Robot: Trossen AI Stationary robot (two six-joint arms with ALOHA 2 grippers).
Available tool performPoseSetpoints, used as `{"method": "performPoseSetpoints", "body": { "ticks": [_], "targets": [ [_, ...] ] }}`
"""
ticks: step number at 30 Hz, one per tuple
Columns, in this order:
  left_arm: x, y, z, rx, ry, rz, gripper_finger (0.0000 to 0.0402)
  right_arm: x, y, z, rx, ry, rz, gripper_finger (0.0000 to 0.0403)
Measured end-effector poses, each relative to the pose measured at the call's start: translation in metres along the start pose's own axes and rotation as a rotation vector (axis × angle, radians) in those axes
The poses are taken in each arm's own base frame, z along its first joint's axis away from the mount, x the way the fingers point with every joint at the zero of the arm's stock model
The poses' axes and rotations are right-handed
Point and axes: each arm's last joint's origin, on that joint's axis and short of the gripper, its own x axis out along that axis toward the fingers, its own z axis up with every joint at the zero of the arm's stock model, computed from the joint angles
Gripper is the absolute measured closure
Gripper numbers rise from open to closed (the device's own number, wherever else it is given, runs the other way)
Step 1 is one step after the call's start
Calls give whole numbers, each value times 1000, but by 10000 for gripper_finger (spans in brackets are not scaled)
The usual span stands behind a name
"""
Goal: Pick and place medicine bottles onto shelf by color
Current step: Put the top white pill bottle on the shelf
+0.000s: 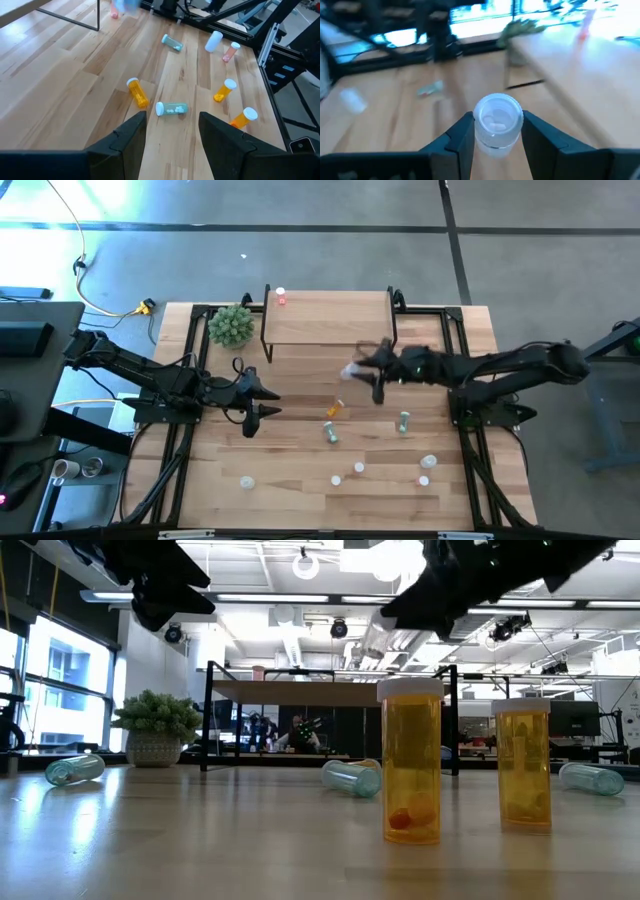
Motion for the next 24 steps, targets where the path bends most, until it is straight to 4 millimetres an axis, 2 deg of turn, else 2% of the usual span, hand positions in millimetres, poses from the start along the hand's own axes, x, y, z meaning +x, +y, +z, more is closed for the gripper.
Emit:
{"method": "performPoseSetpoints", "body": {
  "ticks": [6,10,14,24],
  "targets": [
    [0,0,-1,2,4,4,229,-7,-34,46,-37,62,-166,276],
    [0,1,-1,4,10,7,229,-13,-58,66,-31,81,-268,276],
    [0,1,-1,4,9,7,229,-20,-79,75,0,60,-344,276],
    [0,1,-1,13,9,9,229,-29,-129,69,140,68,-503,276]
  ]
}}
